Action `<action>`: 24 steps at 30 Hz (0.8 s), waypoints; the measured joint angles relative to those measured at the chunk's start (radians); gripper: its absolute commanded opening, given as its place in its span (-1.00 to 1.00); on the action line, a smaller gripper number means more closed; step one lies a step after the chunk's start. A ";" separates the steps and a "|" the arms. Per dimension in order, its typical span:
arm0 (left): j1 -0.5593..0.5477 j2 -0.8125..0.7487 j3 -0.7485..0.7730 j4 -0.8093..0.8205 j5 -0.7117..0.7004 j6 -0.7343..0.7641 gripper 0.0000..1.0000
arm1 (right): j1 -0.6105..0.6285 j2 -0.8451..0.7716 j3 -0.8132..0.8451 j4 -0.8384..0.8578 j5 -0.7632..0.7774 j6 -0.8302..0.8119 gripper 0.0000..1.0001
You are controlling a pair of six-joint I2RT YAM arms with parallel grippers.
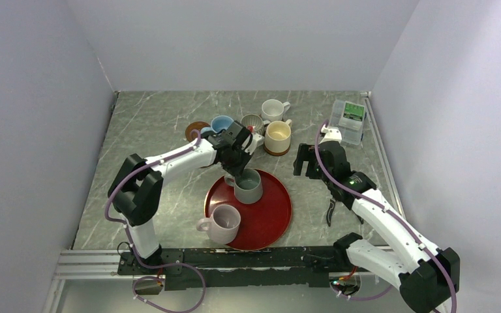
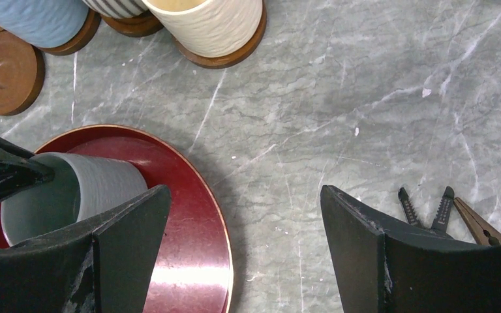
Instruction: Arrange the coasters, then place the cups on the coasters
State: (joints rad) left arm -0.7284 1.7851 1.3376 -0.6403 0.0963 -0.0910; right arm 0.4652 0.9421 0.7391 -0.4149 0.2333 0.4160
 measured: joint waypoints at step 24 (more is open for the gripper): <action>0.364 -0.104 0.375 -0.158 -0.063 0.075 -0.94 | 0.000 -0.107 -0.033 0.052 -0.040 -0.057 0.81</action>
State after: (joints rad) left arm -0.3641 1.6814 1.7123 -0.7986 0.0338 -0.0162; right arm 0.4652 0.8349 0.7059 -0.3626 0.1936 0.3588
